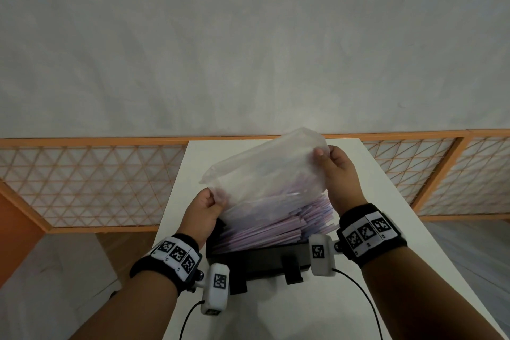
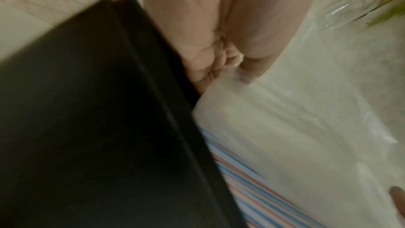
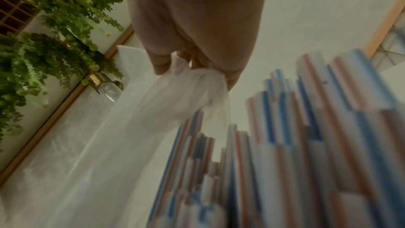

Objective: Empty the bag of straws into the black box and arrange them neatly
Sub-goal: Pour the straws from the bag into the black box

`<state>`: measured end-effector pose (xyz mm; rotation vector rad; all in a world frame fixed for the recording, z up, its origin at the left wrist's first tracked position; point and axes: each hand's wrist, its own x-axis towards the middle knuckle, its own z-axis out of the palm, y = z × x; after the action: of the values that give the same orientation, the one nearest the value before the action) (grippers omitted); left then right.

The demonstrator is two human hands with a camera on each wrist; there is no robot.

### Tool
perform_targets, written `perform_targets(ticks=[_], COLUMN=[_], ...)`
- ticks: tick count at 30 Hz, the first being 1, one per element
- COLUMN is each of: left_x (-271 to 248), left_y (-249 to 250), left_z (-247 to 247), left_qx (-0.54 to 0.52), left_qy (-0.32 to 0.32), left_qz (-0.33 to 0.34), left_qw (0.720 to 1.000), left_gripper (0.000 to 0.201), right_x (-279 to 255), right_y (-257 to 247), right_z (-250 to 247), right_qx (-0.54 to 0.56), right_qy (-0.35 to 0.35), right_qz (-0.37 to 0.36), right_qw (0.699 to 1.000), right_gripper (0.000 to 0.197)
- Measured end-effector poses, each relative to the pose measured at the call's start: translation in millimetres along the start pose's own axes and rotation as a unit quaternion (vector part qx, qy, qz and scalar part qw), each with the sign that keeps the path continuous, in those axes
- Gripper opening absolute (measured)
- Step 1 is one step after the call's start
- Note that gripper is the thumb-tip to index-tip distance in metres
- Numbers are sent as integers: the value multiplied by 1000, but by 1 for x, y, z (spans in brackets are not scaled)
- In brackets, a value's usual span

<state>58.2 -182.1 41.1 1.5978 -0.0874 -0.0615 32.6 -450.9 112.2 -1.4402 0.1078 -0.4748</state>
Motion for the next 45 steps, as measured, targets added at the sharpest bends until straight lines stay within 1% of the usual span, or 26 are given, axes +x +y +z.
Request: perform_targets(ticks=[1,2,3,4,5,7,8,9,11,12,14,17,19,21,22,24,25,26,29,31,35,37,39,42,44,45], left_x=[1,2,3,4,4,2,-1,-3,-4,-4,-4,-4,-3,0,0,2,2,2,2,1,0,-1,0,4,7,8], left_y=[-1,-1,-3,-4,-6,-5,-2,0,2,3,2,2,1,-1,-2,-3,-3,-3,-4,-3,4,7,8,6,3,0], left_z=[0,0,-1,-1,-1,0,0,1,1,1,1,4,4,2,2,1,1,1,1,1,4,3,-1,-9,-16,-20], left_qx=[13,30,41,53,61,57,50,37,18,17,18,24,27,24,17,-3,-11,-15,-16,-29,-110,-145,-176,-244,-285,-292], left_qy=[3,10,18,26,31,33,33,27,7,3,8,12,16,19,24,38,42,41,39,46,55,53,50,69,89,101], left_qz=[0,-5,-10,-13,-12,-6,-4,-2,0,1,6,7,4,4,-1,-15,-17,-19,-16,-21,-38,-44,-53,-96,-109,-111], left_qw=[1000,999,999,998,998,998,998,999,1000,1000,1000,1000,1000,1000,1000,999,999,999,999,998,992,987,982,963,948,945], left_gripper=[10,14,16,17,15,12,13,17,26,27,22,8,7,7,6,7,8,10,13,13,17,19,20,18,17,20], right_x=[1,2,3,3,3,1,1,1,2,3,2,1,1,0,-1,-3,-4,-4,0,2,2,3,3,2,-1,-2], right_y=[2,5,9,11,15,17,16,15,14,12,6,-1,-8,-15,-19,-27,-30,-31,-31,-29,-27,-25,-25,-25,-27,-28], right_z=[-3,-6,-9,-11,-12,-11,-11,-10,-11,-10,-7,-1,2,4,4,4,3,3,4,5,5,5,3,-1,-4,-6], right_qx=[10,13,2,-24,-53,-111,-126,-127,-119,-113,-101,-87,-76,-60,-43,-14,-9,-14,-55,-74,-57,-68,-81,-114,-119,-121], right_qy=[-16,-36,-57,-70,-71,-39,-19,-3,12,13,7,0,-4,-36,-68,-145,-174,-185,-159,-154,-132,-113,-95,-69,-60,-57], right_qz=[15,40,68,90,96,73,59,47,25,19,16,12,12,15,23,44,47,41,11,7,13,11,11,1,-3,-2], right_qw=[1000,998,996,993,991,990,990,991,993,993,995,996,997,997,996,988,984,982,986,985,989,991,992,991,991,991], right_gripper=[31,38,50,58,57,36,27,24,28,30,31,29,25,20,19,25,28,33,49,52,47,46,41,35,34,33])
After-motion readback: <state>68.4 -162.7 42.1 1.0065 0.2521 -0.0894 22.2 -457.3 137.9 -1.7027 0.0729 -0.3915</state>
